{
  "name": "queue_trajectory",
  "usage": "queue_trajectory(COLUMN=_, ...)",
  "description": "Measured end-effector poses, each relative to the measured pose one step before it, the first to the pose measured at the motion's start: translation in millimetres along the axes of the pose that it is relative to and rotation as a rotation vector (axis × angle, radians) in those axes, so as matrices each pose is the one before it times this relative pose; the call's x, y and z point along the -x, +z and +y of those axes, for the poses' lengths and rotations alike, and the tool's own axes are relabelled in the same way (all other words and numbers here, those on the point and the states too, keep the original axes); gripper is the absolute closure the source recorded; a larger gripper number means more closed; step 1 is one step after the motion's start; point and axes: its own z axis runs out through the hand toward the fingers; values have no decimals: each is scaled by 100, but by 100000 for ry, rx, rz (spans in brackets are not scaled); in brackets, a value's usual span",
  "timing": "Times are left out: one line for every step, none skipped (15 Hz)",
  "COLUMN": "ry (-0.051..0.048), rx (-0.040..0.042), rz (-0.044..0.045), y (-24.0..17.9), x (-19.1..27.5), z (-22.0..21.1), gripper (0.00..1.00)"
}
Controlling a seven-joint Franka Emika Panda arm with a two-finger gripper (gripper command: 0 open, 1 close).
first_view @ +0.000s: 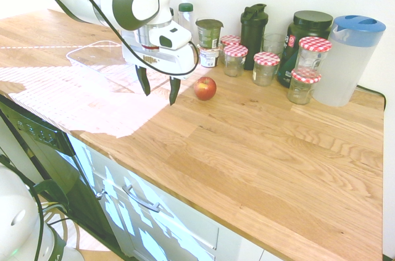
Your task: Put the apple into the container
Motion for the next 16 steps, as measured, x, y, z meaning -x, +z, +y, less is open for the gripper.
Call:
queue_trajectory(ry=9, rx=116, rz=-118, y=71, x=-7, z=0, gripper=0)
queue_trajectory(ry=339, rx=-76, rz=2, y=-1, x=-129, z=52, gripper=0)
queue_trajectory(ry=718, rx=-455, rz=320, y=-214, x=-367, z=8, gripper=0)
queue_trajectory(ry=721, rx=-850, rz=661, y=-454, x=-542, z=-142, gripper=0)
queue_trajectory(ry=749, rx=-1150, rz=932, y=-634, x=-824, z=-325, gripper=0)
queue_trajectory(ry=396, rx=-1310, rz=1222, y=-772, x=-1033, z=-638, gripper=0)
queue_trajectory(ry=-46, rx=-527, rz=1016, y=-528, x=-1091, z=-730, gripper=0)
queue_trajectory(ry=-171, rx=400, rz=700, y=-177, x=-1145, z=-634, gripper=0)
queue_trajectory(ry=115, rx=1039, rz=-38, y=118, x=-1141, z=-497, gripper=0)
queue_trajectory(ry=564, rx=1202, rz=-219, y=326, x=-1300, z=-367, gripper=0)
queue_trajectory(ry=771, rx=549, rz=-400, y=402, x=-1251, z=-256, gripper=0)
queue_trajectory(ry=314, rx=136, rz=-234, y=418, x=-1285, z=-241, gripper=0)
queue_trajectory(ry=629, rx=117, rz=-89, y=425, x=-1282, z=-207, gripper=0)
queue_trajectory(ry=552, rx=128, rz=11, y=360, x=-1134, z=-149, gripper=0)
queue_trajectory(ry=301, rx=143, rz=59, y=302, x=-950, z=-94, gripper=0)
queue_trajectory(ry=-32, rx=290, rz=-100, y=361, x=-697, z=-80, gripper=0)
